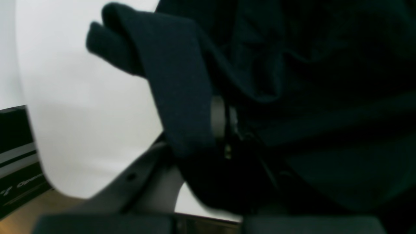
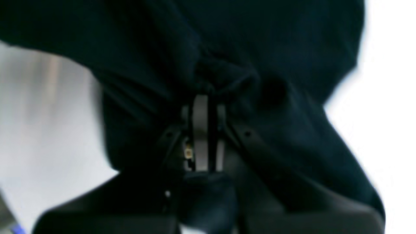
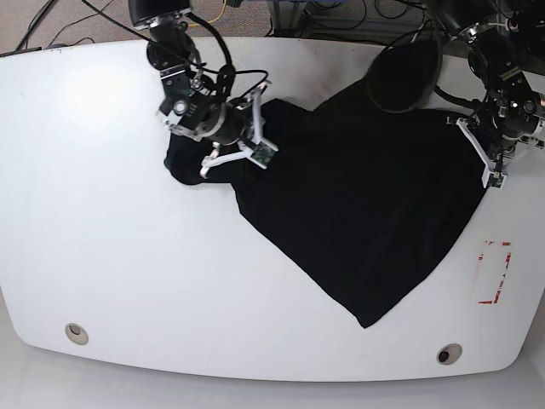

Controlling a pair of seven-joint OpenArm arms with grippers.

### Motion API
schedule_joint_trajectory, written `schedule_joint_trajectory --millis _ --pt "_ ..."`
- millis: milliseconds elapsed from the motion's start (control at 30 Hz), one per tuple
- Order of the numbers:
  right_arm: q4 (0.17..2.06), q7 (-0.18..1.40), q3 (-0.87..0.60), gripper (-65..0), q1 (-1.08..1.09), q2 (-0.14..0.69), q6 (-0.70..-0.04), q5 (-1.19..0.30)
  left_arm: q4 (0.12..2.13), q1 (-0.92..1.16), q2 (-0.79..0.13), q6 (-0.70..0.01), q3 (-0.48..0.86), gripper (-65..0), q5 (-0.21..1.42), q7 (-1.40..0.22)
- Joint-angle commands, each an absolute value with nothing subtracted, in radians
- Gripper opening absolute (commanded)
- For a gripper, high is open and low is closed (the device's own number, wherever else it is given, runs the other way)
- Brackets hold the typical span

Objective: Layout the t-shirt on the table in an organized manner, then fold the t-shirt properly
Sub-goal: 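Move the right gripper inward and grasp the t-shirt fabric, then lift the t-shirt with both grippers and shake it out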

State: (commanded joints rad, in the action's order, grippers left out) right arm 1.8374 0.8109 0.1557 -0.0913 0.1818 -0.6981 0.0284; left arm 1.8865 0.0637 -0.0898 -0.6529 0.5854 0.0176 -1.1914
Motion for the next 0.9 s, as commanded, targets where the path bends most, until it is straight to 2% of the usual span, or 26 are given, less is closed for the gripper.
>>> schedule_joint_trajectory --millis 200,400,533,633,900 --pt "1.816 0.811 0.076 -65.0 -0.062 0.249 -0.698 0.028 1.886 0.059 -0.03 -0.641 0.581 -65.0 0.016 -1.191" --pt "1.764 0.809 -0.007 -65.0 -0.001 0.291 -0.698 0.028 1.886 0.012 0.065 -0.515 0.562 -65.0 0.016 -1.191" --pt "1.747 0.811 -0.077 -65.0 0.044 0.298 -0.698 0.028 1.886 -0.018 0.114 -0.47 0.493 -65.0 0.019 -1.191" --pt "1.753 0.816 -0.114 -65.0 0.079 0.297 -0.698 0.028 1.894 -0.048 0.145 -0.464 0.455 -65.0 0.021 -1.191" --pt "1.753 0.816 -0.157 -65.0 0.193 0.295 -0.698 0.028 1.985 -0.186 0.15 -0.47 0.389 -65.0 0.024 -1.19"
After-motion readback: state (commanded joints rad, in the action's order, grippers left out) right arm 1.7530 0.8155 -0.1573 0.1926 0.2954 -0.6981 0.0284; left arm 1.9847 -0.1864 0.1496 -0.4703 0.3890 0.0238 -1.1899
